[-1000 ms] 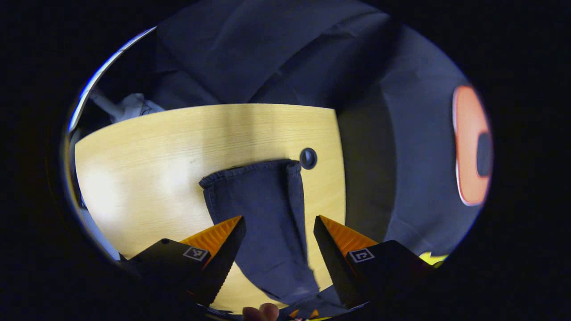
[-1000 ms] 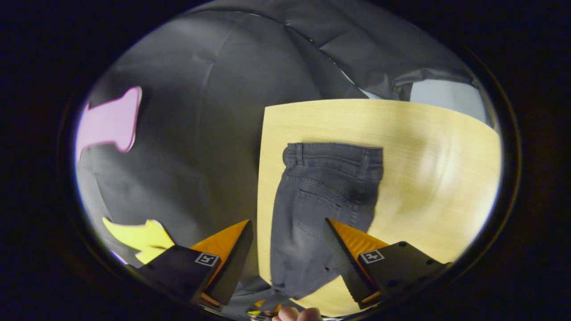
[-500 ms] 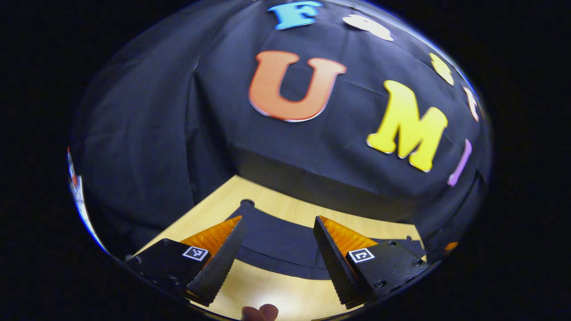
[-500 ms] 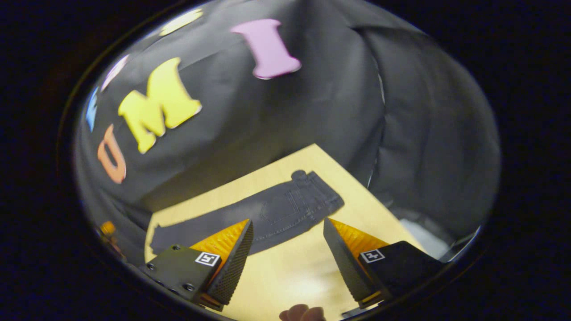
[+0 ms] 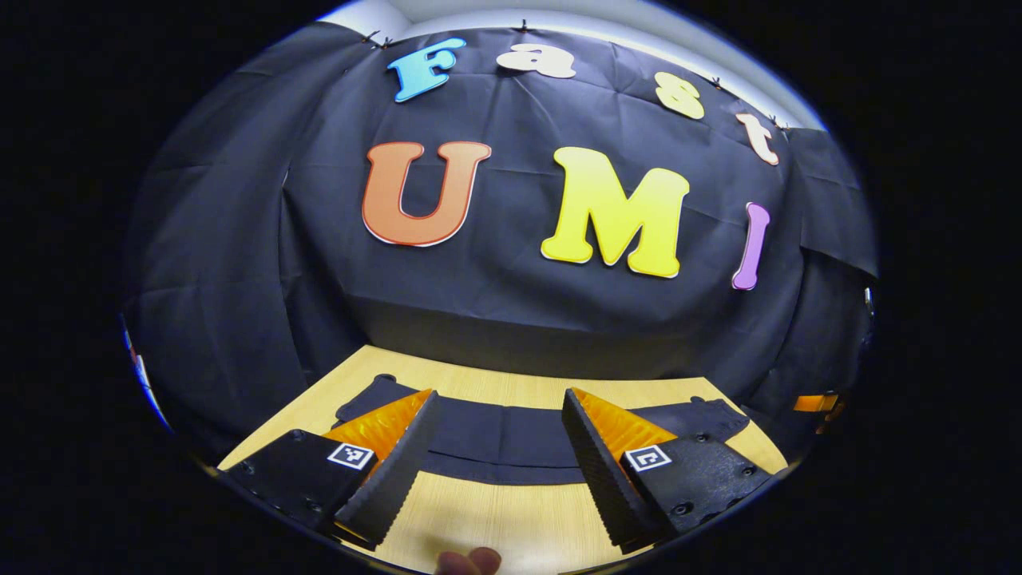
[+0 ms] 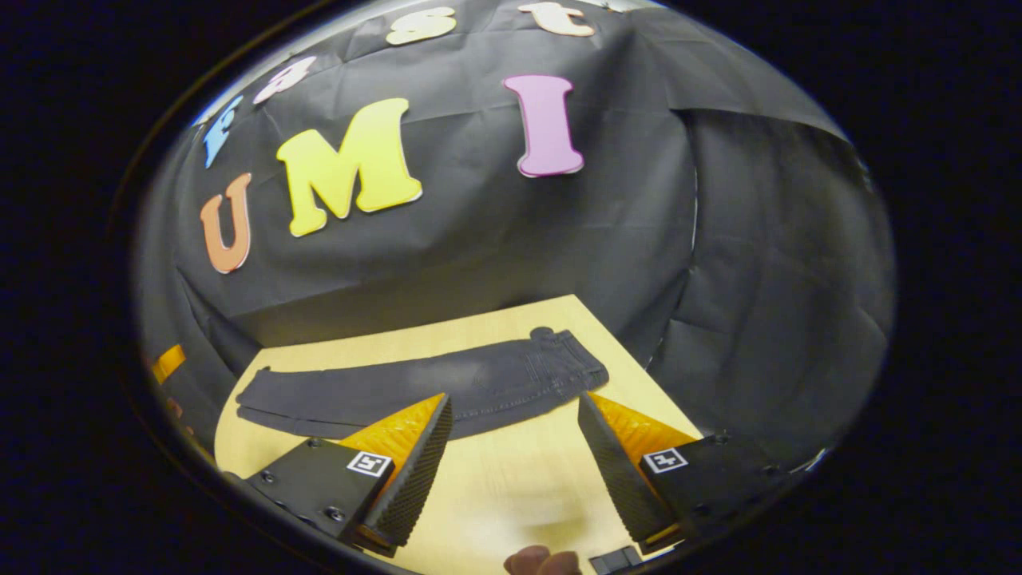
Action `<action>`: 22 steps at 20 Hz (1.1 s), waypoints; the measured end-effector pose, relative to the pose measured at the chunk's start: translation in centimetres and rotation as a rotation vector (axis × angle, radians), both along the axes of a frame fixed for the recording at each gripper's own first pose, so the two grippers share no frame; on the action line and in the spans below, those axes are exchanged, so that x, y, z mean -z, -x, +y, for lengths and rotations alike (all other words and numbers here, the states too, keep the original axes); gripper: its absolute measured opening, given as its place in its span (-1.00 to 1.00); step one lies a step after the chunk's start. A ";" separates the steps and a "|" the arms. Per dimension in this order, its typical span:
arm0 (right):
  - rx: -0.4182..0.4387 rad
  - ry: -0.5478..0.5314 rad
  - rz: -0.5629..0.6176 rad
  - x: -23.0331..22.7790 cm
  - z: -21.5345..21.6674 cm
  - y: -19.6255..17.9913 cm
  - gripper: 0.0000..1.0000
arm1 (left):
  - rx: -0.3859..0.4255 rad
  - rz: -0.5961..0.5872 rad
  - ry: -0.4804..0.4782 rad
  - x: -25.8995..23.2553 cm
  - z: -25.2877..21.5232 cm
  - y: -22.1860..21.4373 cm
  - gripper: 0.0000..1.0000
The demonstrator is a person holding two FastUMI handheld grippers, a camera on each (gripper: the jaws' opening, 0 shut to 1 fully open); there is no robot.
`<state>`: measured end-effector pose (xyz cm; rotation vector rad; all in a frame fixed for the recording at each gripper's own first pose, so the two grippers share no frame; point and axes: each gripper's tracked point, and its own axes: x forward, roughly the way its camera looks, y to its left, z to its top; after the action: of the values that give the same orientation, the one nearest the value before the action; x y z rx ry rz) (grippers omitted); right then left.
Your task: Grasp the waist and the cuffs of the jeans and fold them to make the two legs overlap; first hold the waist and fold one-third of the jeans toward the cuffs, then hold the cuffs and fold the remaining one-third in the same direction to finish folding.
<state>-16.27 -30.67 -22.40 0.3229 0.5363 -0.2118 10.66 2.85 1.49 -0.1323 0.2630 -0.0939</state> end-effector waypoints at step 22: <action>0.360 -0.277 0.152 19.6 -11.3 -16.0 0.96 | -0.050 0.204 -0.089 3.9 -4.9 0.6 0.97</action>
<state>-0.26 -41.96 -41.99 0.6784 0.6576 -0.5153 10.05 -2.07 -2.43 -0.0594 0.4670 -0.0185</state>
